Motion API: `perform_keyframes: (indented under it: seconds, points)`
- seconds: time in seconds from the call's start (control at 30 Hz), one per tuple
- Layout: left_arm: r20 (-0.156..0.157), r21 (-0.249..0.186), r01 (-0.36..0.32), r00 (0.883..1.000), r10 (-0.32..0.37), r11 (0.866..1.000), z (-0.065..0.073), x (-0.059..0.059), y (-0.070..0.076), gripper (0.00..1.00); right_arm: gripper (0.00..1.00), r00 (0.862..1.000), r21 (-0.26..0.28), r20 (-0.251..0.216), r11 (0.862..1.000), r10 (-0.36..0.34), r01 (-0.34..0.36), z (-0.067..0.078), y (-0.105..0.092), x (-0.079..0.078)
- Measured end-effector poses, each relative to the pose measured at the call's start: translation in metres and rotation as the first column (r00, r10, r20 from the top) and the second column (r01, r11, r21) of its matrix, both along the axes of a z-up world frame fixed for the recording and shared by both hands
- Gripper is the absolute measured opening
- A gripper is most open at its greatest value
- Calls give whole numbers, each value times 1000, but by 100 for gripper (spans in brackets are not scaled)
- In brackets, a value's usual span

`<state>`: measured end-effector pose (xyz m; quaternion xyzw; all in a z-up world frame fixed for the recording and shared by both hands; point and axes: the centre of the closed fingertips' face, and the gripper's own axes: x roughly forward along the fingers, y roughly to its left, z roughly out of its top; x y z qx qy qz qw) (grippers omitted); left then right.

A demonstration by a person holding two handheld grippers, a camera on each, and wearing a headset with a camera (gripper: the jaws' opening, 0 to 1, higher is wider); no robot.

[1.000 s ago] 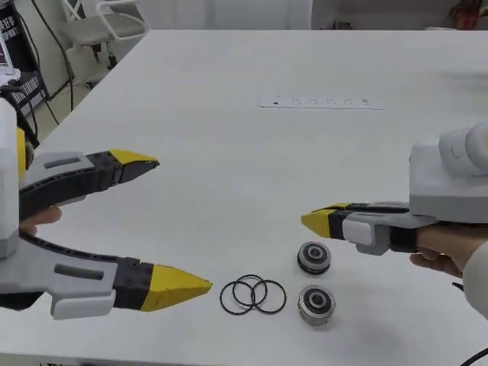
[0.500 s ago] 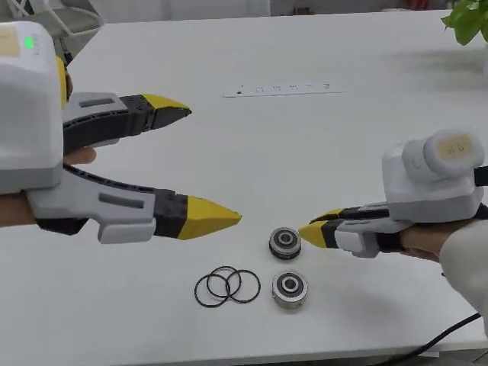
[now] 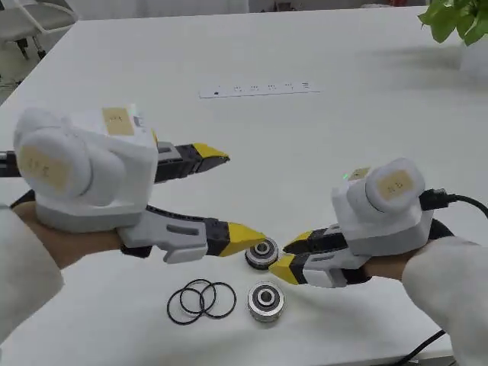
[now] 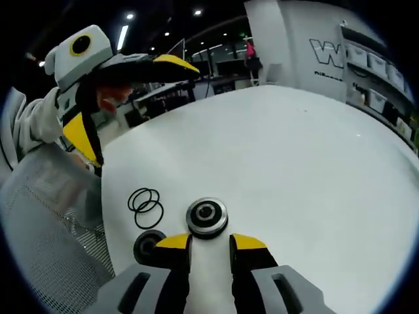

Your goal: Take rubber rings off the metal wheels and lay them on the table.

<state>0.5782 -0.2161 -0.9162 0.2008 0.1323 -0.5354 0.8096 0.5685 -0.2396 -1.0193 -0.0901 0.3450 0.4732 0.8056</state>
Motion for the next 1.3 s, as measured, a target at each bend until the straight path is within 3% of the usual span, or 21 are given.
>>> perform_keyframes:
  seconds: [0.1, 0.2, 0.33, 0.53, 0.63, 0.73, 1.1, 1.13, 1.17, 1.2, 1.23, 1.3]
  points:
    - [-42, -3, 4, 999, -4, 1000, -15, 1, -3, 57, 19, 1000, 7, -16, 1000, 3, -3, -1, 0, -1]
    - [-85, -32, -1, 996, -2, 1000, -25, 2, -9, 53, 19, 1000, 11, -12, 1000, 12, -12, 0, 1, -1]
    - [-64, 10, 19, 998, -18, 1000, -40, 4, -12, 44, 19, 999, 11, -12, 999, 37, -37, -1, 4, -3]
    - [-82, 73, 46, 996, -40, 996, -67, 1, -13, 30, 19, 999, 9, 4, 999, 53, -53, 0, 6, -5]
    - [-73, 96, 35, 997, -28, 995, -75, 4, -14, 22, 17, 999, 5, 9, 999, 49, -49, -1, 5, -4]
    - [-96, 106, 56, 994, -46, 993, -83, 0, -15, 15, 17, 999, 0, 15, 999, 52, -52, -1, 5, -4]
    - [-91, 85, 60, 994, -52, 995, -82, -1, -16, 12, 15, 997, -19, 45, 998, 64, -63, -1, 5, -2]
    - [-93, 83, 58, 994, -51, 995, -82, -1, -16, 12, 13, 997, -19, 45, 998, 60, -60, -1, 5, -1]
    - [-92, 83, 57, 994, -49, 995, -82, -1, -16, 12, 8, 994, -75, 49, 993, 94, -91, -6, -2, -3]
    - [-92, 83, 56, 995, -48, 995, -82, -1, -16, 12, 1, 995, -47, 62, 996, 73, -70, -3, 1, -2]
    - [-94, 81, 55, 994, -48, 995, -82, 0, -17, 12, 0, 991, -55, 104, 995, 86, -80, -2, 0, 3]
    - [-96, 79, 53, 994, -46, 995, -82, -1, -16, 12, 0, 993, -59, 80, 995, 83, -78, -3, 1, 1]
